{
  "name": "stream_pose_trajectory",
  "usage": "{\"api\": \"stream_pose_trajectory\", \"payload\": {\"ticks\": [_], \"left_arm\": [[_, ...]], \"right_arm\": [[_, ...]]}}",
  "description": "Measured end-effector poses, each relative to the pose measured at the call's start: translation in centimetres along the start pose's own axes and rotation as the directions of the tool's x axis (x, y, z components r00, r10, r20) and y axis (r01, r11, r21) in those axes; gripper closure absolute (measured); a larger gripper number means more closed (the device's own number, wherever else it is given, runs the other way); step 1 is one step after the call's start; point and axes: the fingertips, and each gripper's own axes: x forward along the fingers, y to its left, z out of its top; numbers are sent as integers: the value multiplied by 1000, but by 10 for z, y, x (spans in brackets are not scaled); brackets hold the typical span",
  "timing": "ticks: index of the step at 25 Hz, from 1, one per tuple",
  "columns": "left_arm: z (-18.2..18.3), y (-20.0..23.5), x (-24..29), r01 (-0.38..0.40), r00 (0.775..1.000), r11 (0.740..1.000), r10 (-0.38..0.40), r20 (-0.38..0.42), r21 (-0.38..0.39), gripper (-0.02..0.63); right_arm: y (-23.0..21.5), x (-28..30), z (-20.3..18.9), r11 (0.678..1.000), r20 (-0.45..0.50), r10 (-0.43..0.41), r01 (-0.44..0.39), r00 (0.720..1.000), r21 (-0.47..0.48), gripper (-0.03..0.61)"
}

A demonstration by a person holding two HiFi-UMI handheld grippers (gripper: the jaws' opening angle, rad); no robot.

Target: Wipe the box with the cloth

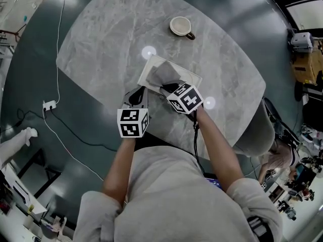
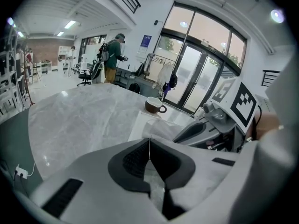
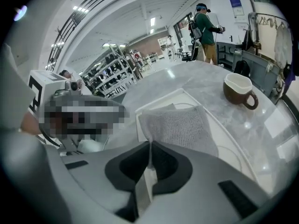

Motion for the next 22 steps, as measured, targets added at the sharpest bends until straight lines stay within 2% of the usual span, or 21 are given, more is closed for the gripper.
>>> {"api": "stream_pose_trajectory", "payload": {"ticks": [17, 22], "left_arm": [[-24, 0, -20, -35, 999, 999, 35, -9, -8, 588], [-24, -3, -23, -34, 999, 999, 34, -3, -2, 588]], "right_arm": [[32, 6, -22, 999, -11, -25, 24, 1000, -43, 545], [33, -4, -18, 998, 78, -54, 56, 996, -25, 545]]}}
